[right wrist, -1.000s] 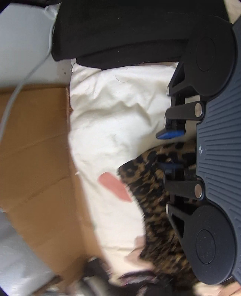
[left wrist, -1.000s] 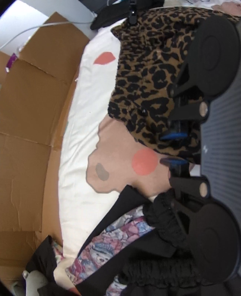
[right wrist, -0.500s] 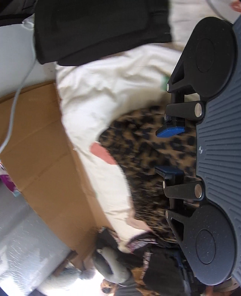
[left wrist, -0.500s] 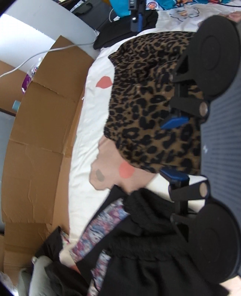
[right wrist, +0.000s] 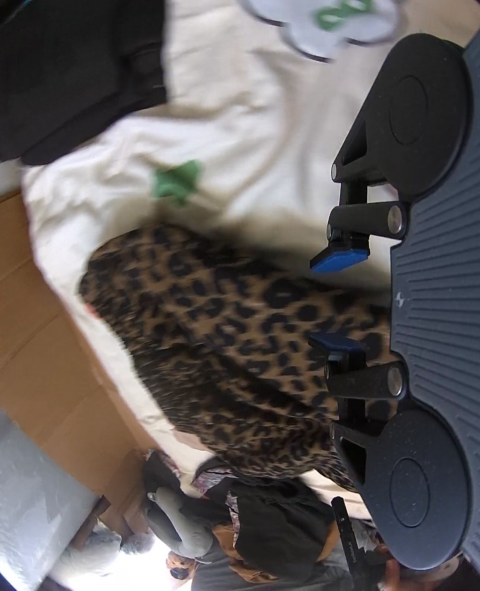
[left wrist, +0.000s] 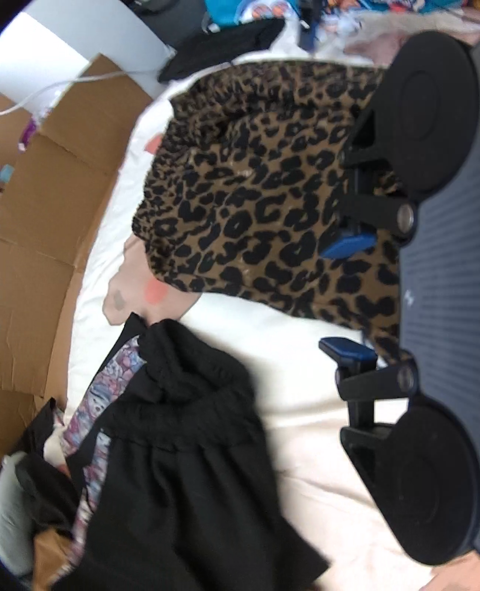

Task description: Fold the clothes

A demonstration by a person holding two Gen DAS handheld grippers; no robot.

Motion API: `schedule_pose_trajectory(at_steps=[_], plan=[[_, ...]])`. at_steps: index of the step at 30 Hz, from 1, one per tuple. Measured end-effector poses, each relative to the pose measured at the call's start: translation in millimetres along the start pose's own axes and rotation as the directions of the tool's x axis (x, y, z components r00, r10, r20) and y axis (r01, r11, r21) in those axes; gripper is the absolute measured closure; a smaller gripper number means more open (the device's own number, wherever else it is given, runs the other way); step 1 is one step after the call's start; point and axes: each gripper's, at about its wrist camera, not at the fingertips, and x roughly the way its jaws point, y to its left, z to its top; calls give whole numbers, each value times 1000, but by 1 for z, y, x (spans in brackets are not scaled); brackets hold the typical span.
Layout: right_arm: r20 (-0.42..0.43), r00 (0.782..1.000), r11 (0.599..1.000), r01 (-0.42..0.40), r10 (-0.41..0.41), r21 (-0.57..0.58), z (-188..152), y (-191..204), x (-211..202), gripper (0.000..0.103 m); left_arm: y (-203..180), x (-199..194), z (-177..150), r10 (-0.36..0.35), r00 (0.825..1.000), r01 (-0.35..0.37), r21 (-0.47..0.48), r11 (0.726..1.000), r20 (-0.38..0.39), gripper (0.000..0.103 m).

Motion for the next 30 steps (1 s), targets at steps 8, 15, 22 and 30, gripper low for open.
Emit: schedule_pose_trajectory(at_steps=[8, 15, 22, 30], plan=[[-68, 996, 998, -55, 57, 27, -33, 4, 17, 52, 6, 7, -21, 0, 999, 2, 44, 999, -37, 47], [-108, 987, 991, -111, 119, 78, -45, 8, 46, 52, 7, 20, -35, -42, 998, 50, 171, 984, -48, 40], [-126, 978, 985, -161, 167, 54, -31, 9, 45, 103, 11, 28, -43, -29, 998, 44, 234, 971, -64, 63], [-140, 988, 994, -71, 60, -79, -20, 1, -5, 103, 21, 8, -35, -86, 995, 93, 196, 976, -44, 91]])
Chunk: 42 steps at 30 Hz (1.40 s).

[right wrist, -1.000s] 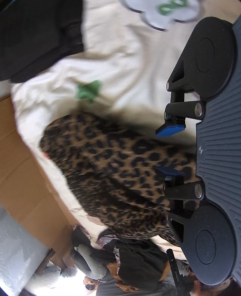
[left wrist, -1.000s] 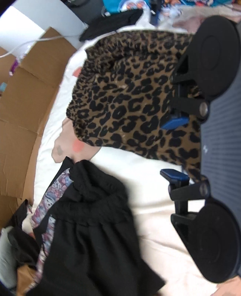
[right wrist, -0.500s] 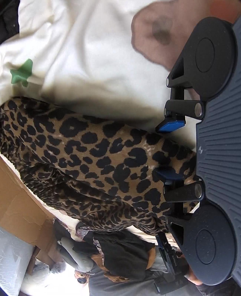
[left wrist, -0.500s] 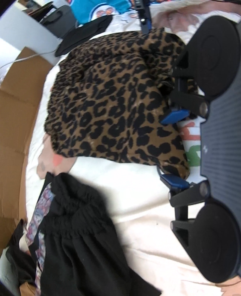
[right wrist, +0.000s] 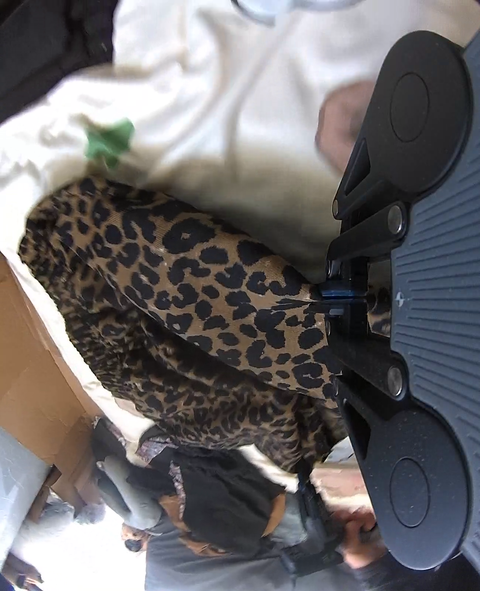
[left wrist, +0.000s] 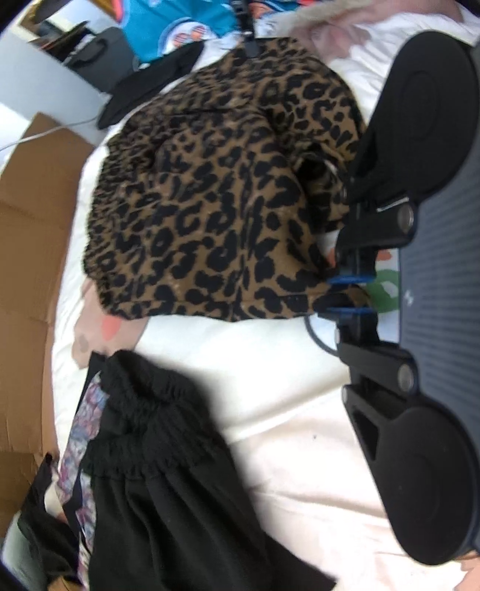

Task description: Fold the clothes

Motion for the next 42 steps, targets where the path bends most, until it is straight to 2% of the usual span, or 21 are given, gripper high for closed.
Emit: schedule_pose_trajectory(at_steps=[6, 9, 11, 14, 21, 23, 25, 30, 38, 42], plan=[[10, 993, 992, 122, -121, -16, -8, -16, -39, 103, 7, -29, 9, -50, 997, 55, -87, 995, 55, 93], [33, 990, 990, 139, -139, 22, -11, -32, -52, 103, 7, -43, 14, -51, 993, 63, -116, 991, 103, 93], [49, 992, 992, 114, -117, 55, -12, -40, -51, 103, 9, -50, 17, -44, 989, 63, -136, 989, 139, 94], [61, 997, 996, 40, -45, 81, -11, -42, -41, 102, 18, -56, 24, -13, 983, 48, -192, 980, 184, 95], [36, 999, 999, 30, -30, 25, -7, -23, -10, 97, 34, -62, 50, 75, 963, -18, -214, 977, 261, 95], [58, 998, 999, 11, -13, 37, -5, -24, -8, 87, 44, -58, 60, 92, 954, -22, -240, 971, 284, 96], [91, 996, 999, 5, -9, 48, -3, -26, -9, 69, 53, -54, 68, 119, 944, -36, -265, 964, 306, 96], [95, 994, 998, 42, -46, 42, -3, -32, -7, 69, 62, -42, 90, 181, 919, -75, -294, 953, 351, 96], [32, 995, 992, 92, -89, -83, -21, -27, 13, 68, 61, -33, 107, 228, 901, -126, -281, 952, 370, 96], [27, 996, 993, 92, -90, -79, -29, -33, 9, 67, 62, -30, 111, 243, 893, -140, -280, 950, 378, 96]])
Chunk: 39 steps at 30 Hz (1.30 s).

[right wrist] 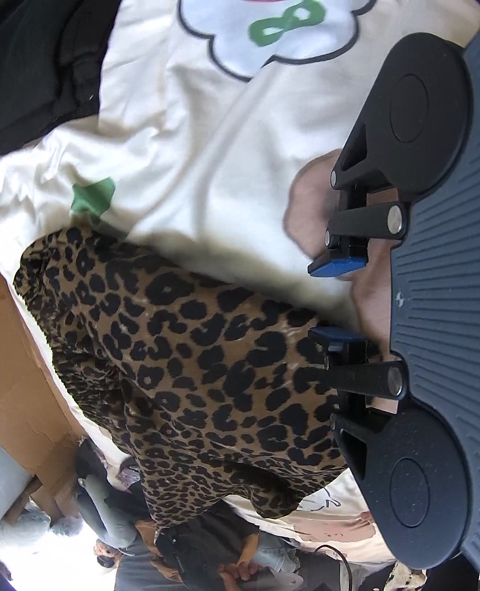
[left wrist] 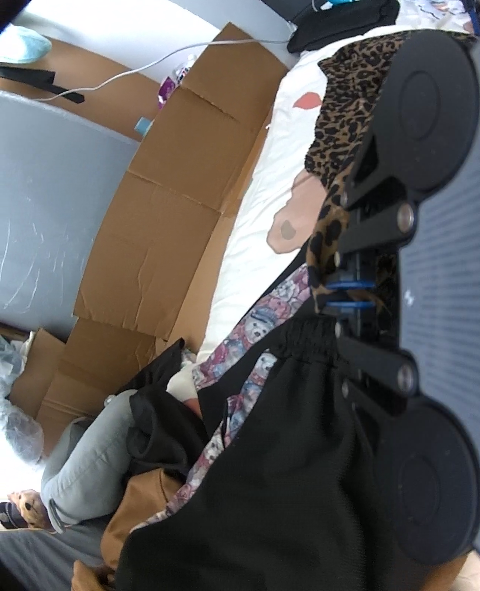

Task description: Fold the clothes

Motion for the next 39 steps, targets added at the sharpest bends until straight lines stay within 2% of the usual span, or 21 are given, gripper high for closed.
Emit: schedule_pose_trajectory(at_steps=[5, 8, 10, 12, 17, 20, 22, 24, 27, 32, 34, 36, 38, 39], plan=[[6, 1000, 1000, 8, -8, -30, 4, 12, 8, 67, -4, 10, 3, 18, 1000, -18, -11, 1000, -10, 94], [17, 1000, 999, -18, 18, -46, 12, 23, 11, 67, -8, 6, -2, 21, 999, -21, -7, 1000, -30, 83], [25, 999, 998, -30, 32, -57, 16, 30, 13, 67, -10, -2, -8, 21, 999, -21, -16, 1000, -41, 61], [34, 999, 997, -35, 37, -71, 20, 37, 14, 67, -12, -10, -15, 17, 998, -18, -22, 1000, -56, 53], [45, 995, 994, -88, 91, -68, 25, 50, 12, 70, -27, -34, -44, -33, 988, 37, 22, 999, -154, 49], [34, 993, 992, -111, 112, -53, 28, 54, 18, 74, -37, -43, -63, -93, 969, 101, 26, 995, -228, 47], [27, 993, 993, -110, 112, -52, 29, 56, 25, 80, -44, -44, -75, -138, 949, 149, 19, 989, -285, 47], [25, 994, 993, -109, 110, -45, 32, 57, 31, 80, -51, -45, -86, -180, 928, 196, 16, 980, -326, 46], [24, 994, 993, -108, 109, -41, 38, 60, 39, 80, -62, -47, -100, -227, 902, 250, 17, 968, -367, 34], [23, 993, 992, -112, 113, -54, 45, 69, 51, 79, -70, -41, -119, -224, 878, 255, 16, 967, -422, 30], [25, 992, 991, -122, 123, -60, 46, 72, 53, 73, -71, -38, -126, -220, 868, 251, 10, 968, -445, 30], [22, 990, 989, -136, 137, -60, 46, 74, 52, 71, -74, -35, -134, -225, 855, 259, 9, 966, -468, 30], [19, 988, 987, -151, 152, -55, 45, 76, 48, 70, -80, -33, -140, -231, 848, 279, 30, 960, -477, 32], [19, 987, 986, -160, 161, -50, 44, 75, 45, 70, -83, -31, -143, -229, 847, 286, 47, 957, -480, 37]])
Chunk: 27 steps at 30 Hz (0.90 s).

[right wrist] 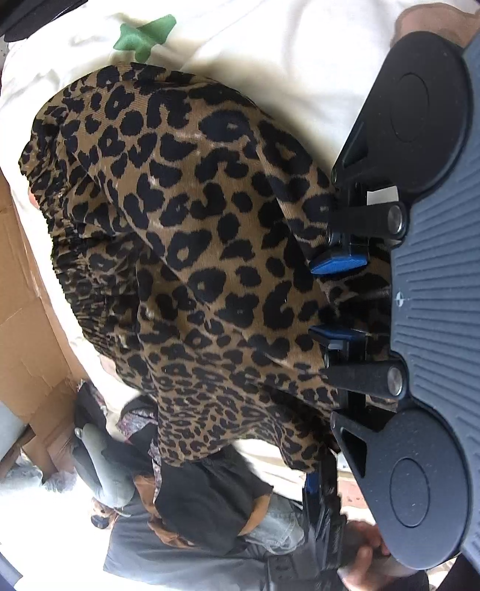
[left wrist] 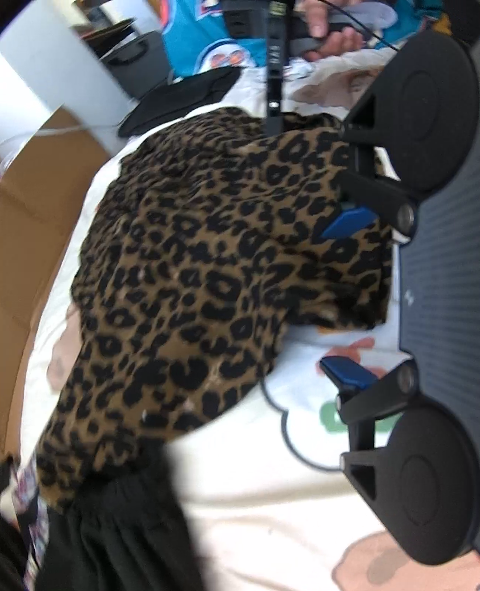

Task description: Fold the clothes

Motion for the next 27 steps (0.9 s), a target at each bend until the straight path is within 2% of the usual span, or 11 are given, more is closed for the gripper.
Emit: schedule_pose_trajectory(at_steps=[2, 3, 5, 9, 16, 22, 27], plan=[[5, 1000, 1000, -15, 15, 15, -3, 0, -10, 69, -2, 7, -1, 24, 1000, -23, 8, 1000, -15, 60], [8, 1000, 1000, -19, 19, 22, -4, -1, -15, 69, 0, 11, -2, 32, 999, -33, -12, 999, -27, 84], [16, 1000, 999, -23, 23, 40, -8, -3, -28, 69, 5, 14, -4, 42, 999, -44, -70, 997, -29, 87], [40, 999, 996, -12, 8, 92, -19, -16, -54, 69, 6, 6, -3, 70, 998, -69, -54, 996, 10, 96], [52, 997, 980, 42, -53, 192, -38, -51, -78, 69, 24, -14, 16, 126, 987, -116, -95, 989, 105, 97], [5, 996, 976, 89, -92, 200, -43, -61, -60, 69, 27, -17, 37, 143, 977, -131, -83, 988, 157, 97], [-22, 998, 983, 55, -52, 177, -39, -48, -39, 69, 25, -9, 38, 130, 985, -119, -99, 988, 111, 93]])
